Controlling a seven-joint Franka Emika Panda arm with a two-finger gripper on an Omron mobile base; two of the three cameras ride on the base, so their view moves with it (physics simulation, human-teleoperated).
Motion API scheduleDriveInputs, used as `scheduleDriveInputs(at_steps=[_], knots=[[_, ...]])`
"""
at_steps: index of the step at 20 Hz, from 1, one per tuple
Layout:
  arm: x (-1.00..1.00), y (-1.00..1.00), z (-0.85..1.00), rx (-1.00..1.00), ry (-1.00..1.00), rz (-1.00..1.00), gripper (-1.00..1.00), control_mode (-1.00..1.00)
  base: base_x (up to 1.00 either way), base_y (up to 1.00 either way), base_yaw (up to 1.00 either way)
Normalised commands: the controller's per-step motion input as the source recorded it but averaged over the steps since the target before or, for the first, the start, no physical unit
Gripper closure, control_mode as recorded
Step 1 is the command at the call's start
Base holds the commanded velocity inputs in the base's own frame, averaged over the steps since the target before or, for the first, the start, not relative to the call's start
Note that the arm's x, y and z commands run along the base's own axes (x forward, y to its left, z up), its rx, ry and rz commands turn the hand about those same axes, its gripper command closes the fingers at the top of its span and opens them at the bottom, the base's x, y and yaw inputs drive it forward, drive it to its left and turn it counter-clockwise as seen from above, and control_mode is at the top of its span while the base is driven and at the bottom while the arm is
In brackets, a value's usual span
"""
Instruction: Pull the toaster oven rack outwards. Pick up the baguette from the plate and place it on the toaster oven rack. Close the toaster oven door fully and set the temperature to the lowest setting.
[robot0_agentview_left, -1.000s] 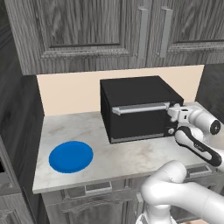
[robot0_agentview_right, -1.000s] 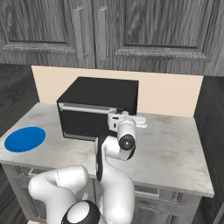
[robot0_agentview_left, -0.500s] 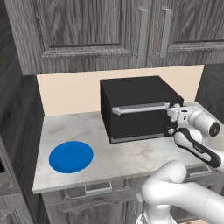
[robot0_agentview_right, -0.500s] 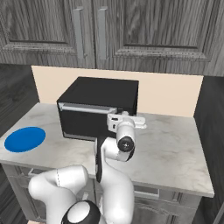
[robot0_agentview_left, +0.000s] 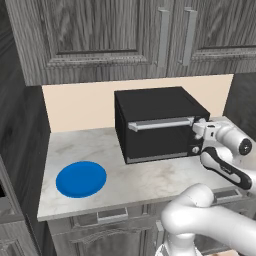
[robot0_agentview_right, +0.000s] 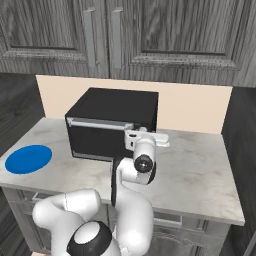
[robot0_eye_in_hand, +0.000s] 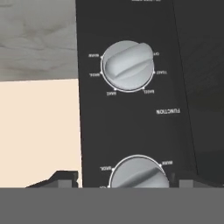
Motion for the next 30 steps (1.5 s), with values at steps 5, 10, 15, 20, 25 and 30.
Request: scheduleDriveInputs(at_steps=[5, 10, 15, 20, 25, 30], knots=[[0.03, 0.01, 0.0, 0.0, 0.0, -0.11, 1.0, -1.0, 0.0, 0.0, 0.0], [0.02, 0.02, 0.0, 0.0, 0.0, -0.05, 1.0, -1.0, 0.0, 0.0, 0.0], [-0.01, 0.0, 0.0, 0.0, 0.0, 0.0, 1.0, -1.0, 0.0, 0.0, 0.0], [0.0, 0.0, 0.0, -0.04, -0.01, -0.01, 1.0, -1.0, 0.0, 0.0, 0.0], [0.0, 0.11, 0.0, -0.1, 0.0, -0.08, 1.0, -1.0, 0.0, 0.0, 0.0], [0.0, 0.3, 0.0, -0.13, 0.0, -0.18, 1.0, -1.0, 0.0, 0.0, 0.0]])
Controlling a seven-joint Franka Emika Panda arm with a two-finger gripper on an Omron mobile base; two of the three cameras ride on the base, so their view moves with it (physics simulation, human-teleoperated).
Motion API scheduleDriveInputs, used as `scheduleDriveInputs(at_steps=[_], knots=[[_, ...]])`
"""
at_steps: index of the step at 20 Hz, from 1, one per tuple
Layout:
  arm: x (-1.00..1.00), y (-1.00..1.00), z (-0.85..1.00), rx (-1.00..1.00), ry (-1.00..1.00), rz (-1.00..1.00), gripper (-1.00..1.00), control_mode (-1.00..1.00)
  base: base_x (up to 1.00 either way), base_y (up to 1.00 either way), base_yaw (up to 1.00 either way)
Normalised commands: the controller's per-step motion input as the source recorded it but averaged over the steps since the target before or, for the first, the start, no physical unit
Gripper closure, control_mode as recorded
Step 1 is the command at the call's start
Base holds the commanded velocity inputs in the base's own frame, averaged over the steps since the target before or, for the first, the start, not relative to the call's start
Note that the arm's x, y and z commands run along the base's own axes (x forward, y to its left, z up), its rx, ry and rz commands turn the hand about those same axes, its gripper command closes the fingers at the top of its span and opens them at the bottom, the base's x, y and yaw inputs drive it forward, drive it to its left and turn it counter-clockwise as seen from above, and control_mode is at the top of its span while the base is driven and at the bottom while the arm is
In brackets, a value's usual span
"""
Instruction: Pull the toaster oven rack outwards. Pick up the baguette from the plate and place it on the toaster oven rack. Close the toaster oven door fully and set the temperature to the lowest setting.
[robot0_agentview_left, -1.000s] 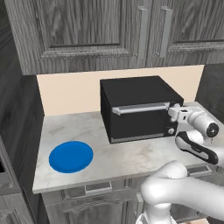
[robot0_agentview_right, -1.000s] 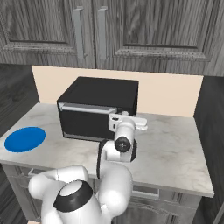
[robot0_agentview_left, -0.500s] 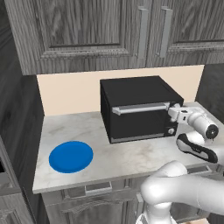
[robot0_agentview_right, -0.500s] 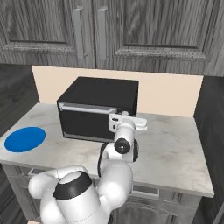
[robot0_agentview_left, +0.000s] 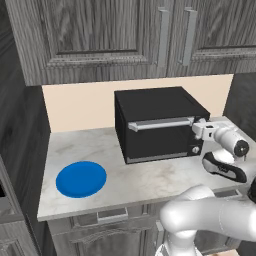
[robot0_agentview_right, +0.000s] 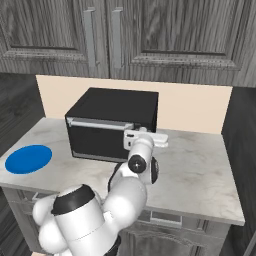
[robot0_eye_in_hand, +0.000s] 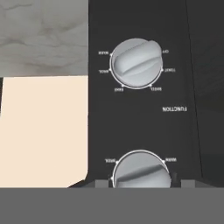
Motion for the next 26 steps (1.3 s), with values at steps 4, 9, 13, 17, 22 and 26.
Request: scheduleDriveInputs(at_steps=[4, 9, 13, 17, 22, 26], knots=[[0.0, 0.3, 0.0, -0.1, 0.0, -0.17, 1.0, -1.0, 0.0, 0.0, 0.0], [0.0, 0.05, 0.0, -0.02, 0.0, -0.04, 1.0, -1.0, 0.0, 0.0, 0.0], [0.0, -0.01, -0.01, 0.0, 0.0, 0.0, 1.0, -1.0, 0.0, 0.0, 0.0], [0.0, -0.06, -0.01, 0.0, 0.0, 0.0, 1.0, -1.0, 0.0, 0.0, 0.0], [0.0, 0.0, 0.0, 0.0, 0.04, 0.0, 1.0, -1.0, 0.0, 0.0, 0.0], [0.0, 0.0, 0.0, -0.01, 0.09, 0.0, 1.0, -1.0, 0.0, 0.0, 0.0]])
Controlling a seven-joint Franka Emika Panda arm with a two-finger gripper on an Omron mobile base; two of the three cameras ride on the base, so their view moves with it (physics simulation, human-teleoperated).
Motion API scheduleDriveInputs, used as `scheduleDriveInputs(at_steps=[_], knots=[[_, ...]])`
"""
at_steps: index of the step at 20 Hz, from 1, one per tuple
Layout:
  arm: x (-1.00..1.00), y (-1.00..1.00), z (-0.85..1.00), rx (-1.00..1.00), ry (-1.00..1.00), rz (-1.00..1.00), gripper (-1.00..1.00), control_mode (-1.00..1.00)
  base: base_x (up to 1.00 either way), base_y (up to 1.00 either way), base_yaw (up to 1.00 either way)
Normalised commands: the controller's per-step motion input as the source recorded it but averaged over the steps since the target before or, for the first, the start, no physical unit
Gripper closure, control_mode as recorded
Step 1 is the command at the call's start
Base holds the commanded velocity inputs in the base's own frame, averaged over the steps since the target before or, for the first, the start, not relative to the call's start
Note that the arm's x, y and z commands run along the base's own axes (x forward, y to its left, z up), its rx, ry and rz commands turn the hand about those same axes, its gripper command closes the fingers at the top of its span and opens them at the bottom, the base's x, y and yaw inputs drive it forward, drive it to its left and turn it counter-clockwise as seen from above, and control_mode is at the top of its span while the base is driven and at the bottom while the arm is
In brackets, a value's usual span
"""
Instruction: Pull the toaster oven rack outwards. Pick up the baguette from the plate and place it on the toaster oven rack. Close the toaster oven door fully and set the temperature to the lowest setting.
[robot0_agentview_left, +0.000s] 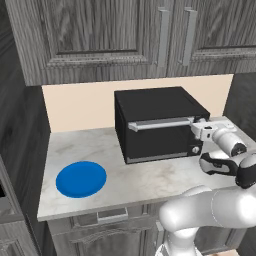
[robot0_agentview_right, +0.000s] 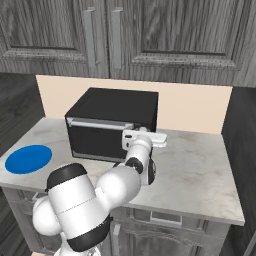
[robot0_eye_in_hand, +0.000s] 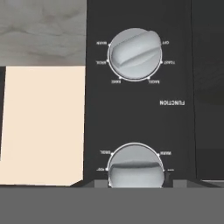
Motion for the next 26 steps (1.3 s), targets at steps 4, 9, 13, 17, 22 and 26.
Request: scheduleDriveInputs(at_steps=[4, 9, 13, 17, 22, 26], knots=[[0.0, 0.0, 0.0, -0.07, 0.01, 0.0, 1.0, -1.0, 0.0, 0.0, 0.0], [0.0, 0.0, -0.07, -0.09, 0.01, 0.0, 1.0, -1.0, 0.0, 0.0, 0.0], [0.0, 0.0, -0.15, -0.11, 0.0, 0.0, 1.0, -1.0, 0.0, 0.0, 0.0], [0.0, 0.0, -0.01, -0.18, 0.02, 0.0, 1.0, -1.0, 0.0, 0.0, 0.0], [0.0, 0.0, -0.06, -0.21, 0.05, 0.0, 1.0, -1.0, 0.0, 0.0, 0.0], [0.0, -0.01, -0.1, -0.18, 0.05, 0.0, 1.0, -1.0, 0.0, 0.0, 0.0]])
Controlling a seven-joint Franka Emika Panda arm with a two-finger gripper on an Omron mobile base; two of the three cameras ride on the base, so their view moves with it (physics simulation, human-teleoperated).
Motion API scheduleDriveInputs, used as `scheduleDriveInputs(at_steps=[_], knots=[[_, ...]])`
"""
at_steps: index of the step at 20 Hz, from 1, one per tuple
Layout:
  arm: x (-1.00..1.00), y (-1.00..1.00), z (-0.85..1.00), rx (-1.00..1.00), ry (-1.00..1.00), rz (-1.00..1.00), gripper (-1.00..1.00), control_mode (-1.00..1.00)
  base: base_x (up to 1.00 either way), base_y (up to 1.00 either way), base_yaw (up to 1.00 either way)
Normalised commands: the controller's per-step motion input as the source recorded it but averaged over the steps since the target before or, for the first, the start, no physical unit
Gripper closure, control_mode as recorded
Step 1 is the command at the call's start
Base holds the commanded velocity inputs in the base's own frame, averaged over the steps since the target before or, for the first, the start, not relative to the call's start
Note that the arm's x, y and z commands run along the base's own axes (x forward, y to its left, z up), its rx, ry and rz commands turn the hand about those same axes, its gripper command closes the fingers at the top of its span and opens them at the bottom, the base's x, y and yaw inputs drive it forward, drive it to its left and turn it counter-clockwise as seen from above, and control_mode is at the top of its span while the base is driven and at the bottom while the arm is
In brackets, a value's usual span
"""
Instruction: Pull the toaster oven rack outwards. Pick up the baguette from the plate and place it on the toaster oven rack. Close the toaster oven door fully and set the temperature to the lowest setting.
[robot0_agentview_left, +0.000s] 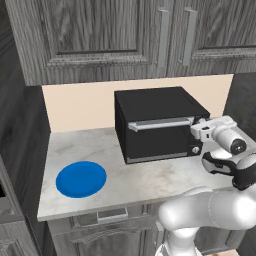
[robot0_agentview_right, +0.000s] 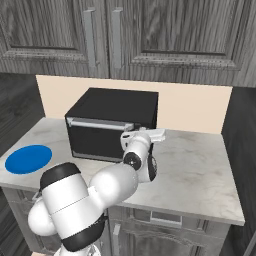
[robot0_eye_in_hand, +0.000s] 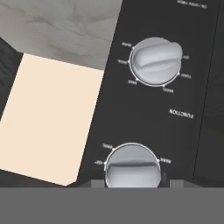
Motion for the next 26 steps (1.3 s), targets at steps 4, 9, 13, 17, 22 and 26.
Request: scheduleDriveInputs(at_steps=[4, 9, 13, 17, 22, 26], knots=[[0.0, -0.03, -0.09, -0.13, 0.06, 0.0, 1.0, -1.0, 0.0, 0.0, 0.0], [0.0, -0.12, -0.06, -0.13, 0.04, 0.0, 1.0, -1.0, 0.0, 0.0, 0.0], [0.0, -0.09, -0.09, -0.15, 0.04, 0.0, 1.0, -1.0, 0.0, 0.0, 0.0], [0.0, -0.09, -0.27, -0.16, 0.01, 0.0, 1.0, -1.0, 0.0, 0.0, 0.0], [0.0, -0.12, -0.33, -0.19, 0.0, 0.0, 1.0, -1.0, 0.0, 0.0, 0.0], [0.0, -0.16, -0.53, -0.21, 0.0, 0.0, 1.0, -1.0, 0.0, 0.0, 0.0]])
